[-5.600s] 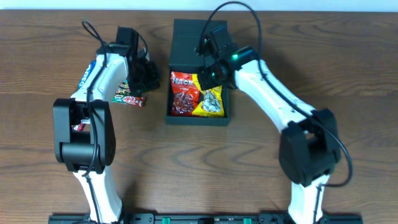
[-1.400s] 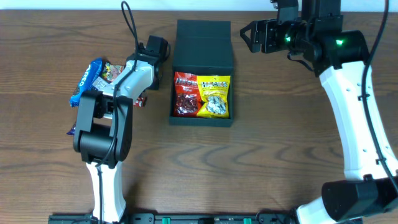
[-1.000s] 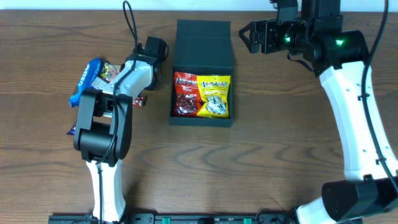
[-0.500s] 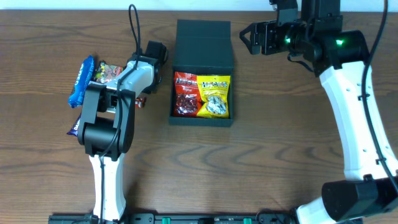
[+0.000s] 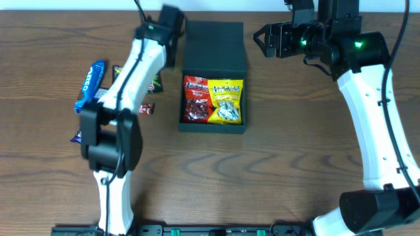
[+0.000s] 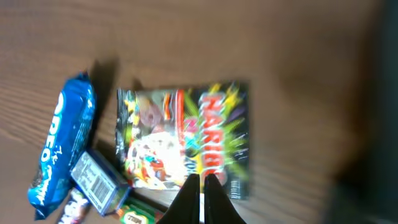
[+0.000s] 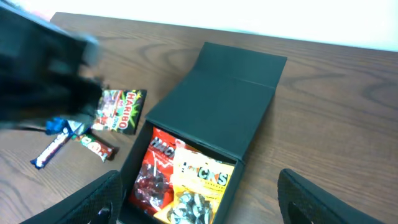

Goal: Pack container
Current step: 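Grasp the Haribo Mix bag with the left gripper and lift it, then carry the Haribo bag into the green box with the left gripper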

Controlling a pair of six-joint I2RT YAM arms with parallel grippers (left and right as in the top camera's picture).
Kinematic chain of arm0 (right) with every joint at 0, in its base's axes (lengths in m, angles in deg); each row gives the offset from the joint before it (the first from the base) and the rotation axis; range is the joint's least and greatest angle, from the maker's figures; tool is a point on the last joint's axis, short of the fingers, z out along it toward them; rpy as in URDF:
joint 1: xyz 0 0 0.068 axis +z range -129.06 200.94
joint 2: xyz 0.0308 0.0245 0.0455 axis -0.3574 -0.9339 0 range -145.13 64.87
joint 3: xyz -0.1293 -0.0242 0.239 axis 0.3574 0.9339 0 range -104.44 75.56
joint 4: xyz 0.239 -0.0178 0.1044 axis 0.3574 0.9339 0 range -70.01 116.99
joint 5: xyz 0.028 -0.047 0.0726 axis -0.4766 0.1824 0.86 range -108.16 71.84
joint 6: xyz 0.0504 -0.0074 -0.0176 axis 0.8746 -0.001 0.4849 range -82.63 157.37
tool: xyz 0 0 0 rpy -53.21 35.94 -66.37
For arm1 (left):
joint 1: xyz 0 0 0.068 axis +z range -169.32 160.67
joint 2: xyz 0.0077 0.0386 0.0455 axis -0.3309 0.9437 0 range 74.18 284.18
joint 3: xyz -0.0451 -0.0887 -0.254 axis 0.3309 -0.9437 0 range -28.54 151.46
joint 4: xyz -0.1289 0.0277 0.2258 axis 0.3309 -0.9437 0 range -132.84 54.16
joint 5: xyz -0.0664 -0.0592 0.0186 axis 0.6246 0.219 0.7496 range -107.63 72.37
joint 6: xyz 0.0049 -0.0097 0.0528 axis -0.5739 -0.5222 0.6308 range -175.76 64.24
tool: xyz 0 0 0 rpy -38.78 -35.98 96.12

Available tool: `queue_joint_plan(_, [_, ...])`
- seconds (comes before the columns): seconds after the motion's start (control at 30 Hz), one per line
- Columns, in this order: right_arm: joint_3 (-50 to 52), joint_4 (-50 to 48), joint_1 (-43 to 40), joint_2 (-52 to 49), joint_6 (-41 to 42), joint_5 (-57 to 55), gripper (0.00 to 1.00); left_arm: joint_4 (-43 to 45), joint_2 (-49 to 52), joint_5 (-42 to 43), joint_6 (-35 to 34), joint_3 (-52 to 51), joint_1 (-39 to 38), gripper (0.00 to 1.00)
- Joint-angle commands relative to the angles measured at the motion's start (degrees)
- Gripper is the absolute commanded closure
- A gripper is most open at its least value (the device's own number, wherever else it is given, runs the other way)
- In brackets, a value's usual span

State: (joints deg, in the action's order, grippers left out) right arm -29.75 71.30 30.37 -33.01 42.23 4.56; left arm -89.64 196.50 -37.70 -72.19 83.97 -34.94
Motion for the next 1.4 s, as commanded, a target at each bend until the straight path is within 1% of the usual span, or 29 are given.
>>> queue_joint_plan(0.0, [-0.04, 0.37, -0.48, 0.79, -1.11, 0.68, 0.21, -0.59, -5.68, 6.21, -7.48, 4.07, 0.57, 0.94])
queue_joint_plan(0.1, [-0.04, 0.76, -0.48, 0.79, -1.14, 0.68, 0.2, -0.44, -8.17, 4.83, -7.76, 4.37, 0.61, 0.94])
queue_joint_plan(0.13, [-0.04, 0.83, -0.48, 0.79, -1.14, 0.68, 0.2, -0.66, -8.46, 4.2, -7.06, 4.37, 0.61, 0.94])
queue_joint_plan(0.17, [-0.04, 0.9, -0.48, 0.79, -1.14, 0.68, 0.2, -0.92, -8.44, 3.39, -4.59, 4.35, 0.66, 0.94])
queue_joint_plan(0.2, [-0.04, 1.01, -0.48, 0.79, -1.14, 0.68, 0.19, -1.09, -8.13, 3.34, -0.87, 4.33, 0.76, 0.87])
queue_joint_plan(0.27, [-0.04, 1.38, -0.48, 0.79, -1.38, 0.68, 0.18, -1.66, -7.06, 3.45, 8.41, 4.31, 1.14, 0.48])
queue_joint_plan(0.3, [-0.04, 1.64, -0.48, 0.79, -1.66, 0.7, 0.18, -2.12, -6.4, 3.76, 13.7, 4.31, 1.49, 0.32])
queue_joint_plan(0.33, [-0.04, 1.84, -0.48, 0.79, -1.92, 0.7, 0.18, -2.6, -5.84, 4.52, 17.64, 4.31, 1.92, 0.2])
queue_joint_plan(0.4, [-0.04, 2.23, -0.48, 0.79, -2.01, 0.7, 0.18, -3.52, -4.61, 8.09, 24.61, 4.26, 3.5, 0.06])
queue_joint_plan(0.43, [-0.04, 2.38, -0.48, 0.79, -1.99, 0.7, 0.18, -4.09, -4.0, 10.16, 26.82, 4.26, 4.72, 0.02])
queue_joint_plan(0.47, [-0.04, 2.54, -0.48, 0.79, -2.01, 0.7, 0.18, -4.59, -3.45, 11.8, 27.87, 4.26, 5.79, 0.05])
queue_joint_plan(0.5, [-0.04, 2.75, -0.46, 0.79, -1.99, 0.7, 0.18, -5.46, -2.45, 13.75, 28.65, 4.26, 7.63, 0.05])
queue_joint_plan(0.6, [-0.04, 3.45, -0.46, 0.79, -2.01, 0.7, 0.18, -7.72, 0.83, 19.67, 25.62, 4.26, 12.9, 0.05])
queue_joint_plan(0.67, [-0.04, 3.58, -0.46, 0.79, -1.99, 0.7, 0.18, -8.61, 3.23, 22.71, 25.14, 4.26, 15.43, 0.05])
queue_joint_plan(0.77, [-0.04, 3.54, -0.46, 0.79, -1.99, 0.7, 0.18, -8.79, 6.75, 23.1, 25.18, 4.26, 17.14, 0.05])
queue_joint_plan(0.9, [-0.04, 3.56, -0.46, 0.79, -1.97, 0.7, 0.18, -8.04, 10.56, 22.86, 26.08, 4.26, 17.2, 0.05])
queue_joint_plan(1.37, [-0.04, 3.65, -0.42, 0.79, -1.97, 0.68, 0.18, -5.99, 18.4, 22.47, 26.23, 4.26, 17.2, 0.05])
